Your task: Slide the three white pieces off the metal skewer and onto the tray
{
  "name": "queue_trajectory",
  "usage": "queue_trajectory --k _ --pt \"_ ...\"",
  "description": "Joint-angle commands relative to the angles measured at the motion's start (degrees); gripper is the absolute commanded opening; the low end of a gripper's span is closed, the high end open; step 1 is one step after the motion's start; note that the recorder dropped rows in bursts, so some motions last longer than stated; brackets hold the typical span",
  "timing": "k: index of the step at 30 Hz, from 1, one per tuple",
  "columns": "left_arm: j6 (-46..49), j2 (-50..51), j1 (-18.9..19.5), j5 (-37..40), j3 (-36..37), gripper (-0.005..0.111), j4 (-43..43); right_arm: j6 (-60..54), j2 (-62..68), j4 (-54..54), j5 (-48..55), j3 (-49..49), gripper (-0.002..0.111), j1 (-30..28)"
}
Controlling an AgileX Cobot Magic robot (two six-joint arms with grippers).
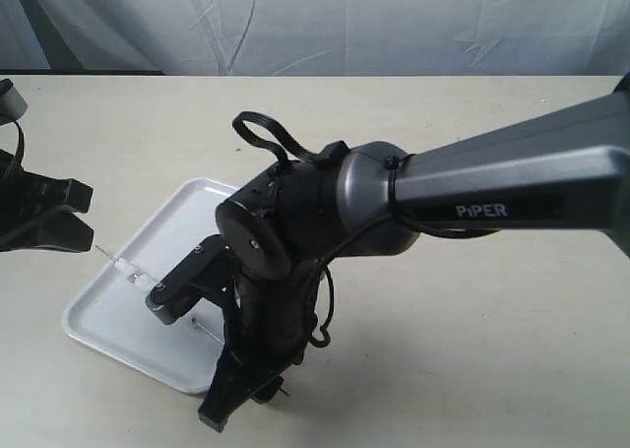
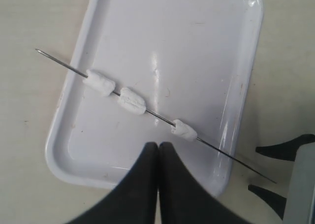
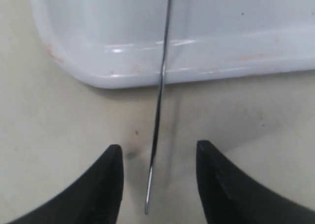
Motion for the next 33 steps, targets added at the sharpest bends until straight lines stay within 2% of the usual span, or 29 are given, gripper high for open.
queue_trajectory --k 1,21,28,33 --pt "0.1 0.2 -0.1 -0.1 0.1 0.000 -1.0 0.6 0.1 -0.1 -0.8 -0.2 0.045 0.4" --pt "0.1 0.2 -0.1 0.3 0.1 0.000 -1.0 5.2 2.7 -0.2 0.9 -0.2 0.044 0.4" --pt "0.1 0.2 -0.1 0.1 0.1 0.000 -1.0 5.2 2.8 -0.1 1.0 -0.2 0.019 0.4" --pt "0.1 0.2 -0.1 -0.3 0.1 0.000 -1.0 5.2 2.8 0.2 1.6 -0.2 0.016 0.4"
